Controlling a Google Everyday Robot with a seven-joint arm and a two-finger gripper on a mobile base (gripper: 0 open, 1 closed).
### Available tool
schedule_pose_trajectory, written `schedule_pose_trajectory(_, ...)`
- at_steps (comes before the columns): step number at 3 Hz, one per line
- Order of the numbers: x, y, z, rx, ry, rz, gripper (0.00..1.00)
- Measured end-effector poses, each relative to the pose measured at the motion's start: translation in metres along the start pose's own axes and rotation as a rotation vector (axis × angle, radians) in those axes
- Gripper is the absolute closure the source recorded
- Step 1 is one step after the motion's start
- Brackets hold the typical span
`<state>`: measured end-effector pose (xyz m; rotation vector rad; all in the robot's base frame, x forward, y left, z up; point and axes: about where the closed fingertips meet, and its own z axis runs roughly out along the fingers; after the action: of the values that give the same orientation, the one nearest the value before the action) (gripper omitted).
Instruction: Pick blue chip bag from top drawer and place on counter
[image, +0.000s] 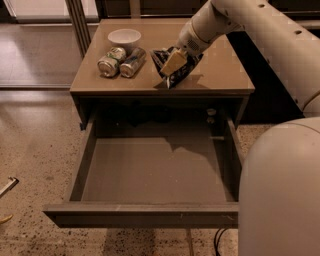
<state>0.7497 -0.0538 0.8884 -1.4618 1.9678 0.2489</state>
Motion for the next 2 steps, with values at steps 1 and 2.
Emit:
schedule_pose_trajectory(1,0.0,-0.02,0.027,0.018,-0.009,0.074,0.81)
schedule_pose_trajectory(2,0.005,-0.032,0.039,0.029,-0.005,0.12,0.58)
